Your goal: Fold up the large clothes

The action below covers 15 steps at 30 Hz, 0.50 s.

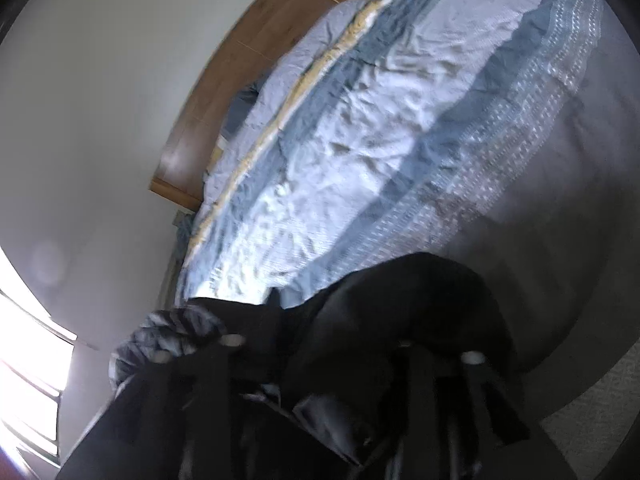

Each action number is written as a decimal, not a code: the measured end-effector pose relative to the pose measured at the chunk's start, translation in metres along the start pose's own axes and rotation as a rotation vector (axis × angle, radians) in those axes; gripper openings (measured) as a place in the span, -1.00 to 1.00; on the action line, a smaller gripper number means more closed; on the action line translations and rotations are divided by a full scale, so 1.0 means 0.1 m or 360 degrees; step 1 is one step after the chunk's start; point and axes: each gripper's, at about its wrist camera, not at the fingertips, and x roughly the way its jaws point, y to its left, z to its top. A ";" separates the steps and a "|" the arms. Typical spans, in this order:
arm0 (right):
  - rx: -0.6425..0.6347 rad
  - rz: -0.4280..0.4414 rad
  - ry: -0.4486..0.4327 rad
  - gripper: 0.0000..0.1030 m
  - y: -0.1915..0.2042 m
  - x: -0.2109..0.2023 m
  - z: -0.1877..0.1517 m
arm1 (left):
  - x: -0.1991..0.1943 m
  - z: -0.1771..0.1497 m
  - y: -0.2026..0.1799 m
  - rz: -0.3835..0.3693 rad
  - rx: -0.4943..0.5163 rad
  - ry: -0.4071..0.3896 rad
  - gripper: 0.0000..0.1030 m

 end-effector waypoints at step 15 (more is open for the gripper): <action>-0.0320 -0.0101 -0.0094 0.30 0.92 -0.73 0.07 | -0.99 -0.14 -0.73 0.0268 0.0415 -0.0207 0.61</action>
